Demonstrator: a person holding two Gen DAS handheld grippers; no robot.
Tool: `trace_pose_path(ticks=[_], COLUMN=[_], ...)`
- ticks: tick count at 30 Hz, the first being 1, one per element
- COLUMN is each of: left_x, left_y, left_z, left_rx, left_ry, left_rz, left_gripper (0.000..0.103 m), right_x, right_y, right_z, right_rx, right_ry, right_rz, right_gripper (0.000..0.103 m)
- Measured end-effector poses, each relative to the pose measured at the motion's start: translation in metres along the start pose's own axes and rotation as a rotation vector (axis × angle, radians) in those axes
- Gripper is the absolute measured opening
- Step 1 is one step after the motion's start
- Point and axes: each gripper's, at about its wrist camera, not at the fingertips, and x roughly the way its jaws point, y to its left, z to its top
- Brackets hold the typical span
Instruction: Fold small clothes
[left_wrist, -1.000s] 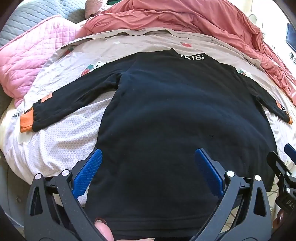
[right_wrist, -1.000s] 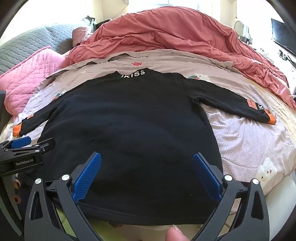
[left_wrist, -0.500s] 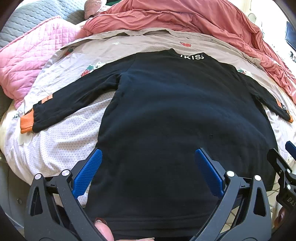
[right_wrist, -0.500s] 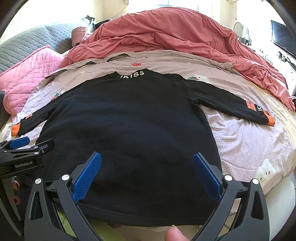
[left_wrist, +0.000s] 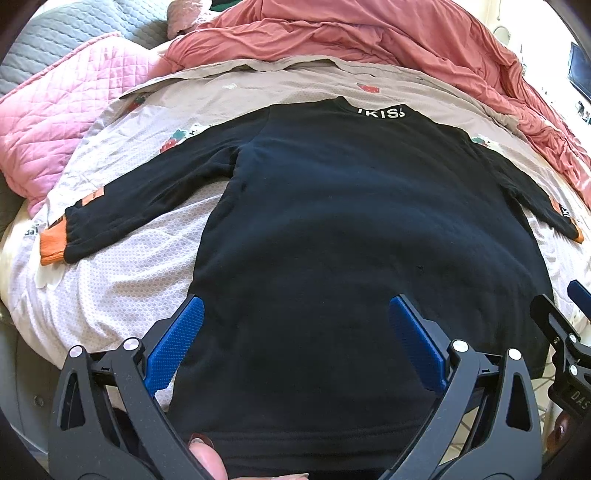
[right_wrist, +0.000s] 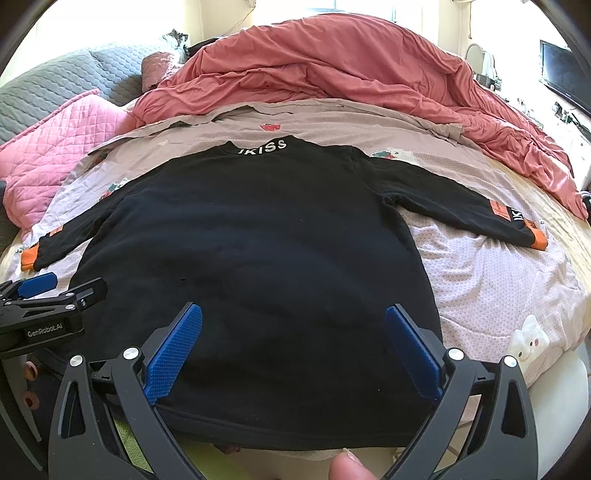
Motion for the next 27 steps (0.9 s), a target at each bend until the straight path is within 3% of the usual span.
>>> trace_pose_path(ticks=[18, 27], left_x=[0.0, 0.003], left_y=[-0.003, -0.008], left_z=[0.0, 0.017], left_rx=[0.006, 0.009], left_ry=[0.004, -0.012], left_rz=[-0.002, 0.003], left_gripper=[0.094, 0.094], right_x=[-0.001, 0.003], right_y=[-0.003, -0.007], right_z=[0.002, 0.009], right_rx=[-0.001, 0.004], right_ry=[-0.008, -0.019], right_rz=[-0.009, -0.022], right_gripper=[0.099, 0.099])
